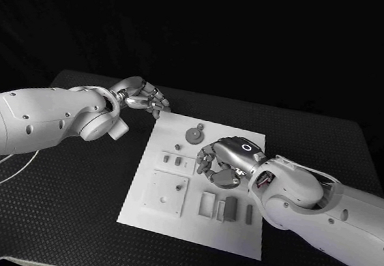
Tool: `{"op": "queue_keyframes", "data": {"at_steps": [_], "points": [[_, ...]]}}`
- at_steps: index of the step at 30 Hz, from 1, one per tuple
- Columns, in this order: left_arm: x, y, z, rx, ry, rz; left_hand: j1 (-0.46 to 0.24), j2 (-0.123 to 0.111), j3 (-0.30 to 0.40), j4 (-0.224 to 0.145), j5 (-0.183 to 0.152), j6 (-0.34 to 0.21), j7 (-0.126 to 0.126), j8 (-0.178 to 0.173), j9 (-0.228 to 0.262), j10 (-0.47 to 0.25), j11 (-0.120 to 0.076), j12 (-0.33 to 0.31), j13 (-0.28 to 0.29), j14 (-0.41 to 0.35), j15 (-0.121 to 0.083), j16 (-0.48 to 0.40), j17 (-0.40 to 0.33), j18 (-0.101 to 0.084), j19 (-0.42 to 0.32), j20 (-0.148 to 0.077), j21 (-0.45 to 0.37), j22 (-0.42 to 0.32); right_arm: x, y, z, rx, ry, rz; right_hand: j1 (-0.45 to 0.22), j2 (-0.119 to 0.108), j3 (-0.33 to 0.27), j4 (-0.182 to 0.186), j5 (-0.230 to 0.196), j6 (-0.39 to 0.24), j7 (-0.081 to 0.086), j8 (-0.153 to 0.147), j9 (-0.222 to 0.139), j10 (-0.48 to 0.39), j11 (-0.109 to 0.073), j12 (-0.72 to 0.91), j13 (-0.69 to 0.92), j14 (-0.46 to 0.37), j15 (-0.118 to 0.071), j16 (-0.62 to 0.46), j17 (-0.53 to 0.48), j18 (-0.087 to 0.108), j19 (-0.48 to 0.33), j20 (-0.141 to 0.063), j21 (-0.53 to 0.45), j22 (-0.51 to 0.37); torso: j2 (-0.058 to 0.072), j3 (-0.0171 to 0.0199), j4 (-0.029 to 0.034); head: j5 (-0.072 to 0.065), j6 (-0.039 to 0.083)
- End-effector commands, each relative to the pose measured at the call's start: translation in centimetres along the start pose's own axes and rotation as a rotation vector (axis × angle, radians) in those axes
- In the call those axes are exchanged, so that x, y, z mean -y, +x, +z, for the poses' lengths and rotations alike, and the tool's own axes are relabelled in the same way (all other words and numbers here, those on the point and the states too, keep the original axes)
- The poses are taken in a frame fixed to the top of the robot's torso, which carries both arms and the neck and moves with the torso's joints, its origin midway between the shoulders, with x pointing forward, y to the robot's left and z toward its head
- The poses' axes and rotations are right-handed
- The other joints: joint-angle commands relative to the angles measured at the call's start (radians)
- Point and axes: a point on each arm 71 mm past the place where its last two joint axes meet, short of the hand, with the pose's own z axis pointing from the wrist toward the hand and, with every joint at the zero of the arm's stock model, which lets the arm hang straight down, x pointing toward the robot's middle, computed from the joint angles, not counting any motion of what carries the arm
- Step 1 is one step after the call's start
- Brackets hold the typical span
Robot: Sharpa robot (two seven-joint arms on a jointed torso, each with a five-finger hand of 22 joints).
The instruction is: Assemble the parts on the task board
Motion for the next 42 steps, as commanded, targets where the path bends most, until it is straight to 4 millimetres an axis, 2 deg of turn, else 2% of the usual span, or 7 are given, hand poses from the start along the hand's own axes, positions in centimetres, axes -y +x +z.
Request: {"op": "queue_keyframes", "data": {"at_steps": [1,8,14,19,28,42], "points": [[0.3,0.3,0.1,-0.013,0.008,-0.015,-0.002,0.004,-0.004,0.004,0.005,-0.010,0.000,0.002,-0.001,-0.001,0.006,-0.003,-0.002,0.006,-0.001,-0.006,0.002,0.001,0.002,0.001,0.000,-0.001,-1.2,0.3,0.8,-0.026,-0.045,-0.012,0.006,0.008,0.006,-0.001,0.004,0.023,0.000,0.022,0.032,0.008,-0.001,0.004,0.001,0.003,-0.004,0.004,0.001,0.059,0.004,-0.004,0.004,0.019,0.000,-0.0007,0.0005,0.002,0.004],[0.3,0.4,0.1,-0.011,0.004,-0.028,-0.003,0.004,-0.004,0.004,0.005,-0.010,0.000,0.002,-0.001,-0.001,0.006,-0.003,-0.002,0.007,-0.001,-0.007,0.003,0.001,0.002,0.001,0.000,-0.001,-3.6,0.9,2.8,-0.043,-0.109,-0.021,0.006,0.009,0.006,-0.001,0.004,0.022,0.000,0.022,0.032,0.008,-0.001,0.004,0.002,0.003,-0.004,0.004,0.001,0.059,0.004,-0.004,0.004,0.019,0.001,-0.0006,0.0026,0.004,0.006],[0.4,0.6,0.3,-0.014,0.006,-0.029,-0.003,0.004,-0.004,0.005,0.005,-0.010,0.000,0.002,-0.002,-0.001,0.006,-0.003,-0.002,0.007,-0.001,-0.007,0.003,0.001,0.002,0.001,0.000,-0.001,-5.8,3.4,4.2,-0.103,-0.160,-0.033,0.006,0.011,0.007,-0.002,0.004,0.020,0.000,0.021,0.033,0.007,0.000,0.003,0.002,0.003,-0.004,0.003,0.001,0.059,0.004,-0.004,0.004,0.019,0.002,0.0006,0.0045,0.012,0.007],[0.4,0.6,0.3,-0.015,0.007,-0.029,-0.003,0.004,-0.004,0.005,0.005,-0.010,0.000,0.002,-0.002,-0.001,0.006,-0.003,-0.002,0.007,-0.001,-0.008,0.004,0.001,0.002,0.001,0.000,-0.002,-6.2,4.5,4.5,-0.128,-0.165,-0.019,0.005,0.013,0.007,-0.002,0.003,0.019,0.001,0.020,0.033,0.006,0.000,0.002,0.002,0.003,-0.004,0.003,0.000,0.059,0.004,-0.004,0.004,0.019,0.002,-0.0011,0.0034,0.020,0.005],[0.5,0.7,0.4,-0.017,0.007,-0.029,-0.003,0.004,-0.004,0.005,0.005,-0.010,0.000,0.003,-0.002,-0.001,0.006,-0.003,-0.002,0.007,-0.001,-0.009,0.005,0.001,0.002,0.001,0.000,-0.002,-7.1,5.7,4.8,-0.165,-0.185,-0.021,0.003,0.015,0.008,-0.003,0.003,0.018,0.001,0.020,0.033,0.005,0.000,0.001,0.003,0.003,-0.003,0.002,0.000,0.059,0.003,-0.005,0.004,0.018,0.002,0.0006,0.0016,0.028,0.001],[0.4,0.7,0.3,-0.018,0.005,-0.029,-0.003,0.003,-0.004,0.005,0.005,-0.010,0.000,0.003,-0.002,-0.001,0.006,-0.003,-0.002,0.007,-0.001,-0.011,0.007,0.001,0.002,0.001,0.000,-0.002,-6.8,6.9,4.8,-0.194,-0.175,-0.042,0.000,0.018,0.007,-0.006,0.003,0.016,0.002,0.019,0.035,0.004,0.001,0.000,0.004,0.002,-0.003,0.001,0.000,0.059,0.001,-0.004,0.003,0.018,0.002,0.0009,0.0014,0.033,-0.004]]}}
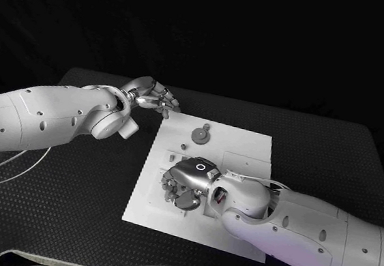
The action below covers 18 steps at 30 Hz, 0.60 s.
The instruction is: Assemble the parts on the task board
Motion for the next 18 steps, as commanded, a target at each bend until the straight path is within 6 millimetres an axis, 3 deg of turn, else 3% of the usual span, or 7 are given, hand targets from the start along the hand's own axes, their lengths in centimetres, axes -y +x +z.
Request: {"op": "queue_keyframes", "data": {"at_steps": [1,18], "points": [[0.13,0.11,0.04,-0.010,0.006,-0.009,-0.003,0.003,-0.001,0.003,0.005,-0.010,0.000,0.003,-0.001,-0.001,0.006,-0.003,-0.001,0.008,0.000,-0.007,0.001,0.001,0.001,0.001,0.000,-0.002,-0.23,0.35,0.12,-0.017,-0.015,-0.020,0.001,0.010,0.006,-0.002,0.003,0.016,0.003,0.018,0.035,0.004,0.001,0.001,0.001,-0.002,-0.007,0.001,0.000,0.059,0.000,-0.007,0.003,0.018,0.000,-0.0002,0.0001,0.002,-0.001],[0.14,0.17,0.06,-0.014,0.005,-0.010,-0.004,0.003,-0.001,0.003,0.005,-0.010,0.000,0.003,-0.001,-0.001,0.006,-0.003,-0.001,0.008,0.000,-0.009,0.004,0.001,0.001,0.001,0.000,-0.002,-0.13,0.68,0.46,-0.017,-0.013,-0.027,-0.001,0.011,0.006,-0.005,0.004,0.015,0.003,0.017,0.035,0.003,0.001,0.000,0.002,-0.003,-0.006,0.001,0.000,0.059,-0.001,-0.006,0.003,0.018,0.000,-0.0012,0.0003,0.002,-0.004]]}}
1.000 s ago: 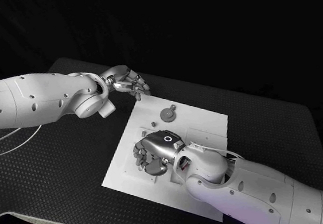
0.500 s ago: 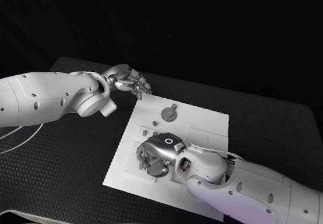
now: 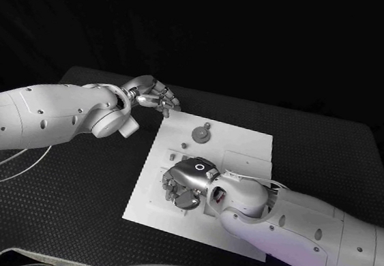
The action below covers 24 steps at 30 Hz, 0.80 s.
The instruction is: Assemble the parts on the task board
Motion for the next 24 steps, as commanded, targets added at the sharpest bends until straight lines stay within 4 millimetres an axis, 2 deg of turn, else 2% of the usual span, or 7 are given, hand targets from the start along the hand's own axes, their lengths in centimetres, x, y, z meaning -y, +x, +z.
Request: {"op": "queue_keyframes", "data": {"at_steps": [1,13,17,24], "points": [[0.17,0.19,0.06,-0.014,0.007,-0.009,-0.004,0.003,-0.001,0.004,0.005,-0.010,0.000,0.003,-0.002,-0.001,0.006,-0.003,-0.002,0.008,0.000,-0.005,0.002,0.001,0.001,0.001,0.000,-0.001,-0.17,0.20,0.14,-0.010,-0.014,-0.018,-0.001,0.011,0.006,0.001,0.004,0.015,0.003,0.017,0.036,0.003,0.001,0.000,-0.001,0.001,-0.005,0.001,0.000,0.059,-0.001,-0.007,0.003,0.018,0.000,-0.0002,0.0000,0.001,0.000],[0.16,0.19,0.06,-0.016,0.007,-0.009,-0.004,0.003,-0.002,0.004,0.005,-0.010,0.000,0.003,-0.002,-0.002,0.006,-0.003,-0.002,0.008,0.000,-0.006,0.003,0.001,0.001,0.001,0.000,-0.001,0.31,0.68,0.01,-0.042,0.002,-0.030,-0.001,0.011,0.006,0.000,0.004,0.015,0.003,0.017,0.036,0.003,0.001,-0.001,-0.001,0.001,-0.005,0.001,0.000,0.059,-0.002,-0.007,0.003,0.018,-0.001,-0.0002,-0.0008,0.002,-0.005],[0.15,0.19,0.08,-0.016,0.005,-0.009,-0.004,0.003,-0.002,0.004,0.005,-0.010,0.000,0.003,-0.002,-0.002,0.007,-0.003,-0.002,0.008,0.000,-0.007,0.003,0.001,0.001,0.002,0.000,-0.001,0.39,0.74,-0.06,-0.045,0.004,-0.030,-0.002,0.012,0.006,0.000,0.004,0.015,0.003,0.017,0.036,0.003,0.001,-0.001,0.000,0.000,-0.005,0.000,0.000,0.059,-0.002,-0.006,0.003,0.018,-0.001,0.0017,-0.0010,0.006,-0.004],[0.24,0.38,0.21,-0.022,0.005,-0.010,-0.004,0.003,-0.002,0.004,0.005,-0.011,0.000,0.003,-0.002,-0.002,0.007,-0.004,-0.002,0.009,0.000,-0.008,0.004,0.001,0.001,0.001,0.000,-0.002,0.23,0.75,0.00,-0.047,-0.001,-0.028,-0.003,0.012,0.006,-0.001,0.004,0.014,0.003,0.017,0.036,0.003,0.002,-0.001,0.000,0.000,-0.005,0.000,0.000,0.059,-0.003,-0.006,0.003,0.018,-0.001,0.0014,-0.0019,0.005,-0.002]]}}
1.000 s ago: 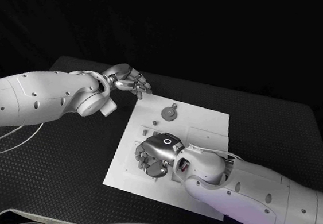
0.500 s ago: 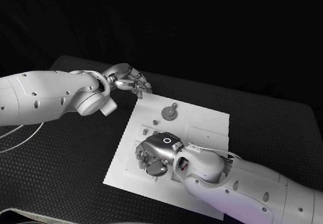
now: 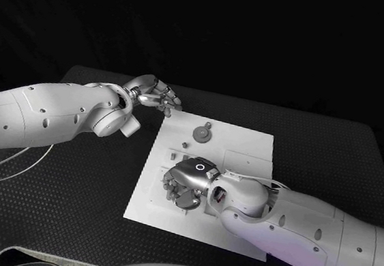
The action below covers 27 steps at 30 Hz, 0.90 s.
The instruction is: Assemble the parts on the task board
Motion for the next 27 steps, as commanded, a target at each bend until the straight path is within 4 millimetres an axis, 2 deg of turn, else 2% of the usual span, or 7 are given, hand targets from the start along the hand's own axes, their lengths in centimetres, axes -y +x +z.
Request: {"op": "queue_keyframes", "data": {"at_steps": [1,27], "points": [[0.24,0.33,0.15,-0.019,0.007,-0.010,-0.004,0.003,-0.002,0.004,0.005,-0.005,-0.001,0.003,-0.001,-0.003,0.007,-0.004,-0.001,0.009,0.000,-0.004,0.001,0.001,0.001,0.001,0.000,-0.001,0.17,0.55,-0.09,-0.038,0.007,-0.018,-0.003,0.012,0.005,-0.002,0.005,0.014,0.003,0.017,0.036,0.003,0.002,-0.001,0.000,-0.001,-0.006,0.000,0.000,0.059,-0.003,-0.006,0.003,0.018,0.000,0.0004,-0.0007,0.000,0.001],[0.17,0.24,0.12,-0.018,0.005,-0.009,-0.005,0.003,-0.002,0.005,0.005,-0.006,0.000,0.003,-0.002,-0.004,0.007,-0.004,-0.002,0.009,0.001,-0.007,0.004,0.001,0.001,0.002,0.000,-0.002,0.23,0.86,-0.01,-0.073,0.014,-0.014,-0.010,0.010,0.005,-0.006,0.005,0.006,0.006,0.012,0.037,-0.005,0.005,-0.007,0.001,-0.008,-0.003,-0.002,0.000,0.059,-0.009,-0.004,-0.001,0.017,0.001,-0.0006,0.0003,-0.004,-0.001]]}}
